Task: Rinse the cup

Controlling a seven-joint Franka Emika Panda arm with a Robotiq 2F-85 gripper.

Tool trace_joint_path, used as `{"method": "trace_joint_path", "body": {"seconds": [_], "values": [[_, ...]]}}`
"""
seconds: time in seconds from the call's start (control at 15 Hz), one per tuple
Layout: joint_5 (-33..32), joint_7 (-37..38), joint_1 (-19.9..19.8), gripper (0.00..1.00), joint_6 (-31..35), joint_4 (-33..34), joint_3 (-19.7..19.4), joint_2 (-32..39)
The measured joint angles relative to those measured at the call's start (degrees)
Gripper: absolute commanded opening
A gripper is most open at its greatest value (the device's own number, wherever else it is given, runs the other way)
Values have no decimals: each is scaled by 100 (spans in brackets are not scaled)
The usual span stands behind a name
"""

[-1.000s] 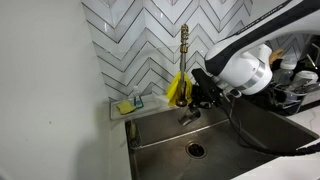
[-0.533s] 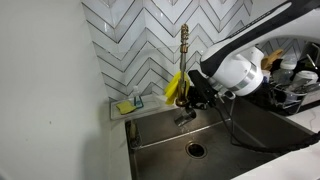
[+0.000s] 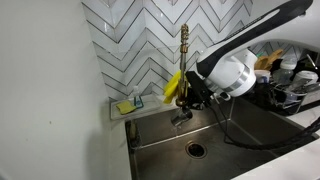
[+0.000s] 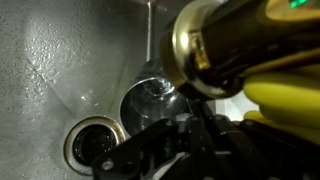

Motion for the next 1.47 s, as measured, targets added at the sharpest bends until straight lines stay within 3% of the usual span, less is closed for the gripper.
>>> {"method": "trace_joint_path", "body": {"seconds": [1.47], "values": [[172,3,88,1,-15,175,26,190]]}}
